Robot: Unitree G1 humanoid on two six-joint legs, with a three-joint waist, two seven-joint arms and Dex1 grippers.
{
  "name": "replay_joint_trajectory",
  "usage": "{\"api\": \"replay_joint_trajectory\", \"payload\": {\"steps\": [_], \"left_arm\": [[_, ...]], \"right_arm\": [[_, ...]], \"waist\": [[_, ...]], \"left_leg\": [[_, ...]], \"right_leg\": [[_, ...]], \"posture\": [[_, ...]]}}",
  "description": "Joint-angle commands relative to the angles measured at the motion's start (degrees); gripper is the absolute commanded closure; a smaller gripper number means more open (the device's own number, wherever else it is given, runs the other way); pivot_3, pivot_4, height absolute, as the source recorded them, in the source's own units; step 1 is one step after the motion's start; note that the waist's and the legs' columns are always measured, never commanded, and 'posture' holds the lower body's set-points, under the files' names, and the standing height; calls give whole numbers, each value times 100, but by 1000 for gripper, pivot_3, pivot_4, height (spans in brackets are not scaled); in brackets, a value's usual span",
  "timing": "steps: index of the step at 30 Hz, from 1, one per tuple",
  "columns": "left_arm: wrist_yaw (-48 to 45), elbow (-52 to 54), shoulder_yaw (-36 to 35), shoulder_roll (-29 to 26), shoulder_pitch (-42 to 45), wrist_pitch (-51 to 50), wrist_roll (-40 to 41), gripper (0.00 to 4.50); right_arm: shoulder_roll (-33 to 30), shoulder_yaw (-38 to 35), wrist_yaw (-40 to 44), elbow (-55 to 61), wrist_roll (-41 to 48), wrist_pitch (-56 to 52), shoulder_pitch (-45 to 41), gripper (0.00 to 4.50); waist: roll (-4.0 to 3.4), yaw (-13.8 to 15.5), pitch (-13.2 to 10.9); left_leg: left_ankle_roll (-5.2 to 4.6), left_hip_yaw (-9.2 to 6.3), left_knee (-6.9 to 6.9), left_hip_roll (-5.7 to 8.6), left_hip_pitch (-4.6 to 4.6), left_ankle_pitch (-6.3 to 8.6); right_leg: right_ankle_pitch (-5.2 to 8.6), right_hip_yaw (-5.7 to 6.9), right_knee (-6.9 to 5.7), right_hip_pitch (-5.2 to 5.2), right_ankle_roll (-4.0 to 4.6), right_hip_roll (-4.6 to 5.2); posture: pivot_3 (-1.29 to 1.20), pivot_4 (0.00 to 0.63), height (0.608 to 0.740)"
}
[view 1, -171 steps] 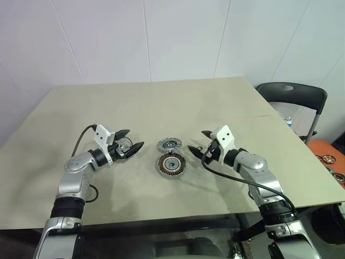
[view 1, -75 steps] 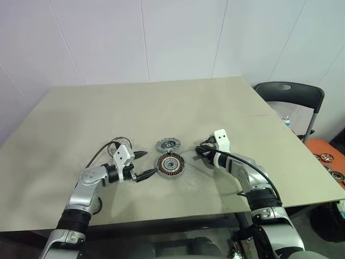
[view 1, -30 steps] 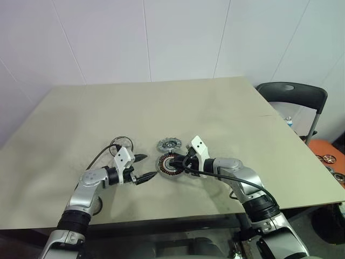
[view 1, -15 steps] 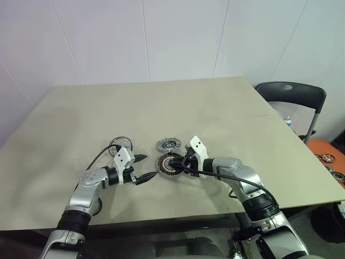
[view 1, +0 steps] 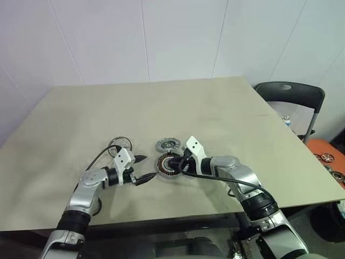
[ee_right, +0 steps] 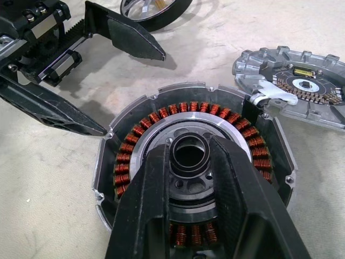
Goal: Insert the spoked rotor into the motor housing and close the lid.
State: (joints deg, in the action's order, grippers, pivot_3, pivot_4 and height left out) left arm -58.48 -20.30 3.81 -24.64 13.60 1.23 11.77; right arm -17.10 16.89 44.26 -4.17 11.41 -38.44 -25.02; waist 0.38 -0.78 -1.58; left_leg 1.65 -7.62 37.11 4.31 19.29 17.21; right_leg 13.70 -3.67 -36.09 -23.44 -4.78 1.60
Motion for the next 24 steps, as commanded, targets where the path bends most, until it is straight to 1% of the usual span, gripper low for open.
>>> {"api": "replay_joint_trajectory", "payload": {"steps": [1,2,3,5,8,9,11,16,19,20,21,24], "left_arm": [[27,6,16,-4,31,122,-33,0],[31,1,16,-5,32,127,-36,0],[37,2,18,-4,32,130,-40,0],[43,-2,19,-2,34,138,-43,0],[49,-18,19,-3,41,147,-49,0],[54,-25,21,-3,44,151,-54,0],[65,-32,23,-2,49,161,-64,0],[82,-82,15,-7,82,185,-92,0],[82,-97,8,-10,89,195,-103,0],[84,-97,6,-11,89,197,-108,0],[85,-97,4,-11,88,199,-111,0],[91,-121,-3,-22,99,214,-122,0]], "right_arm": [[-75,50,-3,20,-88,-11,-134,3439],[-91,51,-2,6,-102,-6,-144,3073],[-102,49,-3,-3,-110,-1,-149,2846],[-74,24,-20,-23,-113,22,-160,2170],[82,-109,-80,-32,-26,54,-178,1218],[129,-123,-119,-62,-36,71,-189,1182],[185,-131,-178,-105,-62,97,-191,1346],[139,36,-198,-147,-239,193,-151,2996],[119,89,-210,-209,-338,301,-160,4062],[116,98,-203,-219,-352,329,-161,4317],[114,103,-199,-225,-358,350,-162,4449],[94,140,-209,-276,-442,435,-180,4449]], "waist": [[0,5,0],[0,10,0],[0,12,0],[0,13,0],[0,15,0],[0,15,0],[0,15,0],[-1,13,0],[0,13,0],[0,14,0],[0,13,0],[1,13,0]], "left_leg": [[0,0,0,0,0,0],[0,0,0,0,0,0],[0,0,0,0,1,0],[0,0,0,1,1,0],[0,0,0,1,3,0],[0,0,0,1,3,0],[0,0,0,1,3,0],[0,0,-1,1,4,0],[0,0,-2,1,4,0],[0,0,-1,1,3,0],[0,0,-1,1,3,0],[0,0,0,1,1,0]], "right_leg": [[0,0,0,0,0,0],[0,0,0,0,0,1],[0,0,1,0,0,1],[0,0,1,0,0,1],[0,0,3,0,0,2],[0,0,3,0,0,2],[0,0,2,-1,0,2],[0,0,3,-2,0,2],[0,0,3,-2,0,2],[0,0,3,-2,0,2],[0,1,2,-1,0,2],[0,0,2,0,0,2]], "posture": [[0,0,740],[0,0,740],[0,0,740],[0,0,740],[0,0,740],[0,0,740],[0,0,740],[0,0,740],[0,0,740],[0,0,740],[0,0,740],[0,0,740]]}}
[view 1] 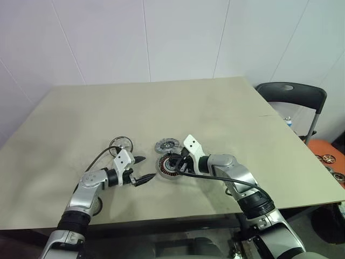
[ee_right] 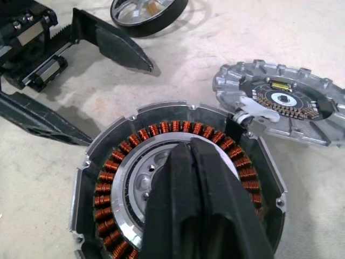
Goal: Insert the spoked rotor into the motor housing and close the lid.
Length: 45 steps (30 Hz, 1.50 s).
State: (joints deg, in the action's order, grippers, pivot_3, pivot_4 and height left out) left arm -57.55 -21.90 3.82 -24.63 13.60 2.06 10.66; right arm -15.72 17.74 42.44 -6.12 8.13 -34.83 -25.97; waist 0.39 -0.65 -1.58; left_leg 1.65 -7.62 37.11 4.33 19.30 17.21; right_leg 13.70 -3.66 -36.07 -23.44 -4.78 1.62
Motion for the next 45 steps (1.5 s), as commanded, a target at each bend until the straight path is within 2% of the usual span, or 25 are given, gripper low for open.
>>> {"api": "replay_joint_trajectory", "payload": {"steps": [1,7,18,27,31,35,40,45], "left_arm": [[-1,36,-5,-27,100,133,-11,0],[-78,103,-42,-47,90,73,85,0],[-95,105,-51,-51,98,60,56,0],[-112,73,-31,-52,122,65,38,0],[-116,76,-28,-56,116,59,37,0],[-113,93,-25,-59,108,51,35,0],[-102,94,-37,-80,104,44,29,0],[-109,100,-5,-66,106,40,15,0]], "right_arm": [[-50,60,-34,-93,-139,97,-89,4449],[62,-200,21,-58,107,212,-101,4449],[-724,375,581,85,-235,53,166,4449],[-596,299,375,94,-237,133,82,4449],[-335,338,33,-139,-420,330,-66,4449],[-146,497,34,-168,-487,302,-94,4449],[-299,675,248,-115,-552,199,4,4449],[-270,427,-207,-438,-773,430,-131,4449]], "waist": [[0,0,0],[0,-1,0],[3,13,2],[3,7,2],[3,-2,2],[4,-21,3],[3,-15,2],[4,-20,3]], "left_leg": [[0,0,0,0,0,0],[0,0,0,0,0,0],[0,-1,1,3,0,0],[0,-1,2,2,-8,0],[0,-1,1,1,-8,0],[0,-1,2,0,-14,0],[0,-1,-1,-8,-36,0],[0,1,-1,-7,-39,0]], "right_leg": [[0,0,0,0,0,0],[0,0,0,0,0,0],[1,2,4,4,-1,4],[1,3,3,12,-1,2],[1,3,3,11,-1,2],[1,3,-1,12,0,-1],[8,3,-3,31,-9,-7],[7,3,1,35,-7,-5]], "posture": [[0,0,740],[0,0,740],[0,0,740],[0,0,740],[0,0,740],[0,0,740],[0,0,740],[0,0,740]]}}
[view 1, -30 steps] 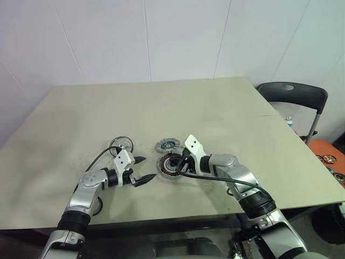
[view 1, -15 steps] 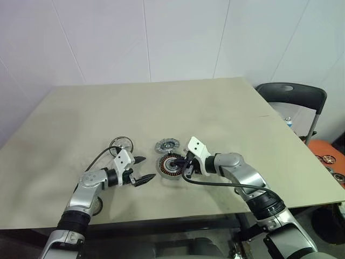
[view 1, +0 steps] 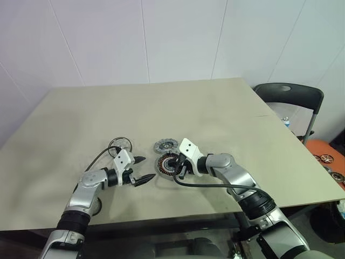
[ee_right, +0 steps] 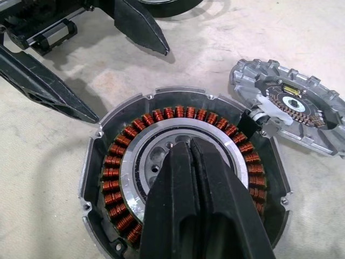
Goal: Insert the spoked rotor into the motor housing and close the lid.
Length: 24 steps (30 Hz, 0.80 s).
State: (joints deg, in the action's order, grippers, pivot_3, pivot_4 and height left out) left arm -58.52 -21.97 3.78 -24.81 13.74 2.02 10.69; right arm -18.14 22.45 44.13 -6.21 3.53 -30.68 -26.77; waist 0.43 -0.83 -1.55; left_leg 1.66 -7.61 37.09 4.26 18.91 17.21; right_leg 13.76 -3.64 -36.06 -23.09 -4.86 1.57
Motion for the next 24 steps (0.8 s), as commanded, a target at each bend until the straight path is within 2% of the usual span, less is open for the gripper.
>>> {"api": "replay_joint_trajectory", "payload": {"steps": [1,6,11,14,19,24], "left_arm": [[-16,103,7,-46,98,44,8,0],[-36,70,23,-49,134,49,-7,0],[-29,77,15,-53,124,47,-7,0],[-3,110,-89,-11,79,-4,124,0],[72,307,-757,370,-13,-1041,1284,0],[268,576,-1324,498,-319,-2390,2247,0]], "right_arm": [[-22,-61,-469,-510,-376,66,-84,4449],[-256,222,-209,-511,-509,-55,5,4449],[-424,463,156,-299,-485,-115,153,4449],[-152,89,-26,-215,-247,221,114,4449],[372,-815,-442,-350,222,495,-238,4449],[403,-1015,-499,-441,249,663,-328,4449]], "waist": [[0,-1,0],[-2,6,-4],[-2,30,-2],[-1,26,0],[-18,6,-23],[-31,2,-33]], "left_leg": [[0,0,0,0,-3,0],[0,-1,2,-4,-63,0],[0,-10,-1,-3,-57,0],[-5,-18,-15,-3,-47,4],[-7,-16,-17,-8,-30,6],[-8,-19,-16,-7,22,6]], "right_leg": [[0,0,-1,2,0,0],[24,1,2,64,6,0],[25,23,26,72,2,7],[12,32,58,72,-13,10],[4,31,53,52,-2,9],[-6,36,49,1,5,9]], "posture": [[0,0,740],[0,0,740],[0,0,740],[0,0,740],[0,0,740],[0,0,740]]}}
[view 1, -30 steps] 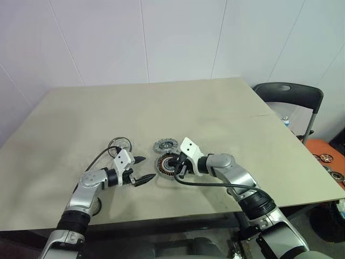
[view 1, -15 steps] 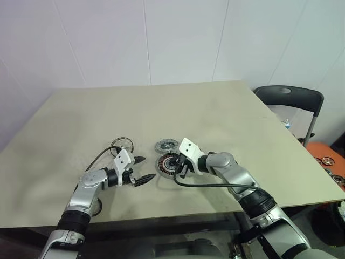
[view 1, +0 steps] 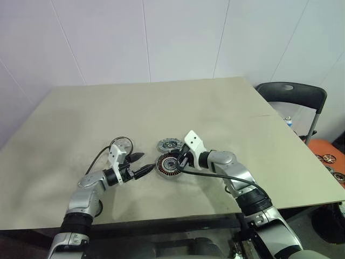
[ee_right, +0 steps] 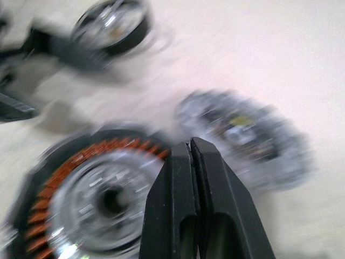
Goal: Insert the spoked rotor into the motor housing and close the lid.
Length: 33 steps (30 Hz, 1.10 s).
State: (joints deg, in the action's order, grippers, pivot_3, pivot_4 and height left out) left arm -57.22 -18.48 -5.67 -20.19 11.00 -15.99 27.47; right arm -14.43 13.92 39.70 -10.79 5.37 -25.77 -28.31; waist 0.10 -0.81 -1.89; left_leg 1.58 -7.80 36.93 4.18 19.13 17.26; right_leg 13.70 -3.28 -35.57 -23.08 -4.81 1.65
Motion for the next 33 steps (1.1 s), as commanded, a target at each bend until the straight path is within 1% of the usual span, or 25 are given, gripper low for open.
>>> {"api": "replay_joint_trajectory", "payload": {"steps": [1,6,9,12,14,17,19,22,25,27,29,31,33], "left_arm": [[227,120,-532,32,-84,-731,669,0],[860,-476,-1066,37,-31,-1098,892,0],[1135,-580,-1333,115,66,-1303,1159,0],[1243,-600,-1423,142,103,-1484,1309,0],[1227,-491,-1486,163,126,-1552,1450,0],[1099,-177,-1710,224,218,-1662,1877,0],[1021,32,-1817,231,261,-1730,2104,0],[974,282,-1946,231,311,-1854,2359,0],[908,536,-1954,178,308,-2002,2497,0],[989,563,-2095,175,366,-2013,2632,0],[1264,332,-2309,176,475,-1980,2702,0],[1575,49,-2438,157,576,-1815,2574,0],[2129,-556,-2805,114,855,-1305,2418,0]], "right_arm": [[31,-177,-67,-7,53,200,-178,4449],[30,-185,-86,-49,16,287,-182,4449],[21,-159,-115,-111,-34,347,-190,4449],[3,-144,-127,-134,-66,390,-197,4449],[-9,-142,-133,-181,-94,427,-199,4449],[-15,-117,-126,-203,-117,454,-175,4449],[-14,-74,-125,-220,-157,482,-160,4449],[0,-42,-133,-286,-240,552,-159,4449],[27,-39,-124,-298,-262,574,-149,4449],[36,-25,-130,-319,-278,596,-147,4449],[36,-14,-137,-350,-296,619,-144,4449],[30,5,-142,-383,-326,638,-142,4449],[23,29,-142,-423,-361,667,-133,4449]], "waist": [[2,0,1],[0,-10,1],[-3,-24,2],[-3,-47,2],[-3,-60,2],[1,-77,0],[8,-78,-2],[9,-23,-3],[8,21,-3],[8,17,-3],[8,14,-3],[8,12,-3],[8,7,-3]], "left_leg": [[1,0,4,1,31,-1],[4,1,0,1,30,1],[4,1,0,-3,16,1],[7,1,6,-5,-4,-1],[7,1,6,-6,-22,-1],[7,1,3,-11,-30,-1],[9,1,4,-11,-20,-2],[14,2,12,1,25,-5],[22,2,11,6,34,1],[23,2,8,6,37,5],[23,2,5,5,36,6],[23,1,4,2,35,7],[24,1,4,1,32,6]], "right_leg": [[-5,1,-3,-33,-3,0],[-6,-1,-3,-35,-2,1],[-6,-1,-7,-22,0,-4],[4,-1,-30,-14,-13,-8],[6,-1,-45,-11,-15,-11],[6,1,-47,-9,-14,-15],[5,1,-46,-15,-13,-13],[-10,1,-41,-50,8,-1],[-10,1,-22,-52,8,5],[-11,1,-9,-50,8,5],[-11,1,-5,-49,8,4],[-10,1,-4,-49,8,1],[-10,2,-6,-47,8,0]], "posture": [[0,0,740],[0,0,740],[0,0,740],[0,0,740],[0,0,740],[0,0,740],[0,0,740],[0,0,740],[0,0,740],[0,0,740],[0,0,740],[0,0,740],[0,0,740]]}}
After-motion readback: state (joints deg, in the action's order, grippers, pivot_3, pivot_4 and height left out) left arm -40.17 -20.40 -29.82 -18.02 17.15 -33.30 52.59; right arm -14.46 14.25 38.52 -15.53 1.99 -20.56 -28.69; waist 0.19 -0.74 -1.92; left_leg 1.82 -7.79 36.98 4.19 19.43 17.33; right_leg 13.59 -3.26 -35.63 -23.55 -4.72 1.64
